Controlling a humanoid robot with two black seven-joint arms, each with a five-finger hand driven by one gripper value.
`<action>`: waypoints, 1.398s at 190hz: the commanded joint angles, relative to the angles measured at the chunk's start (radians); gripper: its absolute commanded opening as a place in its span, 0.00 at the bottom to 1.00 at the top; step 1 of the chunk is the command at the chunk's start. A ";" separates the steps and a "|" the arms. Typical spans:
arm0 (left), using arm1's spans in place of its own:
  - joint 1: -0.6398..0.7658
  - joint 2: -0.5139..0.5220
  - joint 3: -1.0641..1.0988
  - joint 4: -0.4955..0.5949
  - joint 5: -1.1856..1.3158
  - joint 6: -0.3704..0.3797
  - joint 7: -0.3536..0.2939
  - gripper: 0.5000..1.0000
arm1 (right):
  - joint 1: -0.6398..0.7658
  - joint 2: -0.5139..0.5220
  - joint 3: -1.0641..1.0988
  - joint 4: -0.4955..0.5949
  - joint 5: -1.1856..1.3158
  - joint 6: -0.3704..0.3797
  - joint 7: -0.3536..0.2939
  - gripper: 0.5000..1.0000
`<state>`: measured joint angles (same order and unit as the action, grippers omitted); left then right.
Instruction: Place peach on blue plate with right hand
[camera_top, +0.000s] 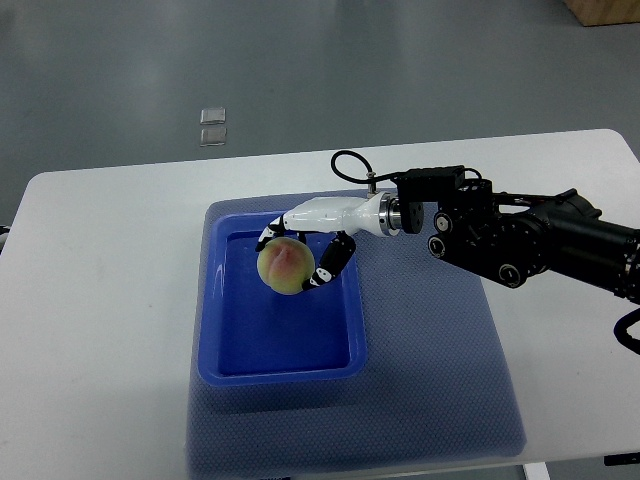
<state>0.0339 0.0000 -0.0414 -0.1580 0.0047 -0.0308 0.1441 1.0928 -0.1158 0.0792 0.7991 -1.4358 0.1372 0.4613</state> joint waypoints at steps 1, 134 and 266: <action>0.000 0.000 0.000 0.000 0.000 0.000 0.000 1.00 | -0.010 0.005 -0.021 0.000 0.000 -0.024 -0.003 0.16; 0.000 0.000 0.000 0.000 0.000 0.002 0.000 1.00 | -0.017 0.015 -0.022 0.000 0.009 -0.010 -0.003 0.85; 0.000 0.000 0.002 -0.002 0.000 0.000 0.000 1.00 | -0.013 -0.073 0.269 0.043 0.301 0.311 -0.003 0.86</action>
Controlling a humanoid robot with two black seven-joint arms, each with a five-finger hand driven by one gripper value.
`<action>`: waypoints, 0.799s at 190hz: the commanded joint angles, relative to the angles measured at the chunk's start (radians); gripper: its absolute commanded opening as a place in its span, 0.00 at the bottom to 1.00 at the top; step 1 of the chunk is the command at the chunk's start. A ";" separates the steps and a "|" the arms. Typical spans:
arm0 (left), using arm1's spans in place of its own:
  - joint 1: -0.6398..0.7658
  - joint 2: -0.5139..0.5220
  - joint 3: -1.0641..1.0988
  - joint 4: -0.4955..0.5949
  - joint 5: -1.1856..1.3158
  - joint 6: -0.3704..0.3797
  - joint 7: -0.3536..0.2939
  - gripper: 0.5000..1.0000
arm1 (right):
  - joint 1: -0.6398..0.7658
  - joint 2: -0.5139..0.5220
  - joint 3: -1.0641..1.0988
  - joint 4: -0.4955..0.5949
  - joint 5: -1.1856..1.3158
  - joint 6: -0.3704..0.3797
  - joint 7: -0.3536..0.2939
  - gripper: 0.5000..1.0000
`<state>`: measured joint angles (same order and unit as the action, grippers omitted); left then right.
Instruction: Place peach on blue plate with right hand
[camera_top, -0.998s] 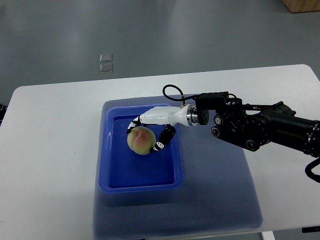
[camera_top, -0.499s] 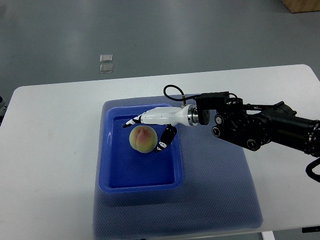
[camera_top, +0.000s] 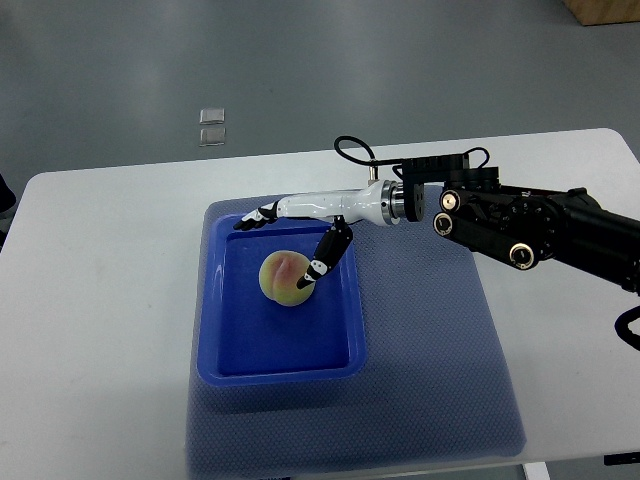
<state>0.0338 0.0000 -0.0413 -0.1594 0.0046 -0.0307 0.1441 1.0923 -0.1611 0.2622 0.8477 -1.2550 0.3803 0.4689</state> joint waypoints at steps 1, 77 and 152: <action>0.000 0.000 0.001 0.000 0.000 0.000 0.000 1.00 | -0.012 -0.028 0.086 -0.006 0.120 0.068 -0.010 0.86; 0.000 0.000 0.001 -0.002 0.000 0.000 0.000 1.00 | -0.134 -0.061 0.195 -0.111 0.634 0.063 -0.024 0.86; 0.000 0.000 0.001 -0.003 0.000 0.000 -0.001 1.00 | -0.247 -0.072 0.195 -0.180 1.177 0.083 -0.191 0.86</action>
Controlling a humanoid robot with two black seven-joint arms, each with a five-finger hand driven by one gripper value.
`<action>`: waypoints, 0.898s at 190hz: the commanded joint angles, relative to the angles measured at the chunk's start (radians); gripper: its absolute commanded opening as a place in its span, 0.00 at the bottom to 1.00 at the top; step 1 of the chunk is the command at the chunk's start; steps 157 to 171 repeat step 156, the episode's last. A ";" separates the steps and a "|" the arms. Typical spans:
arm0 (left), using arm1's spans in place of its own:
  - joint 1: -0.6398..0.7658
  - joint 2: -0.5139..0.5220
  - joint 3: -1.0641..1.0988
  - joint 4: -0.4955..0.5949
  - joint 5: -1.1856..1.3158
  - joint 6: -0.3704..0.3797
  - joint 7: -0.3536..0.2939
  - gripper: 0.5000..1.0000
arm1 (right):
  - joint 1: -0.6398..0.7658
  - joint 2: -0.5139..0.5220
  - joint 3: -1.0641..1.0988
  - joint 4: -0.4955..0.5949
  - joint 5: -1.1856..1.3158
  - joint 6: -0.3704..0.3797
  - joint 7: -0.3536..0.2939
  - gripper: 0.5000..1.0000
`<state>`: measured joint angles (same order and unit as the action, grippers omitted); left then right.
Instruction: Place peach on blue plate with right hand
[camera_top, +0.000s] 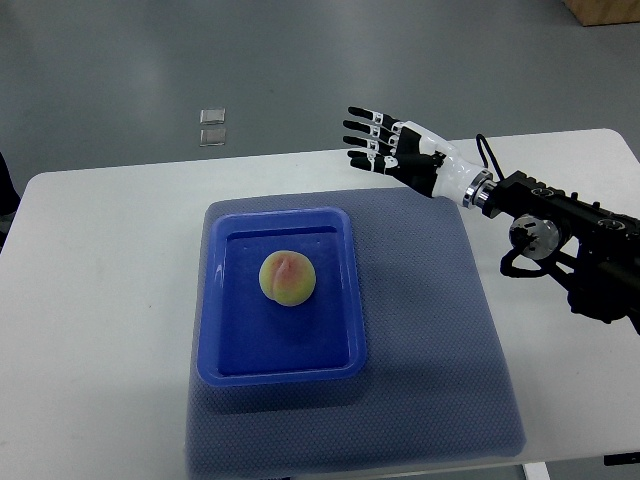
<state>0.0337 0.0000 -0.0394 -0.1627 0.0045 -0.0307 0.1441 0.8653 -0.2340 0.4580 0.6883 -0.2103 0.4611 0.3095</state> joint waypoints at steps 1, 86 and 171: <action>0.000 0.000 0.000 0.000 0.000 0.000 -0.001 1.00 | -0.020 0.001 -0.001 -0.021 0.132 0.002 -0.032 0.86; 0.000 0.000 0.000 0.000 -0.001 -0.002 -0.001 1.00 | -0.103 0.001 0.001 -0.032 0.269 -0.004 -0.064 0.86; 0.000 0.000 0.000 0.000 -0.001 -0.002 -0.001 1.00 | -0.103 -0.001 0.014 -0.039 0.267 -0.002 -0.064 0.86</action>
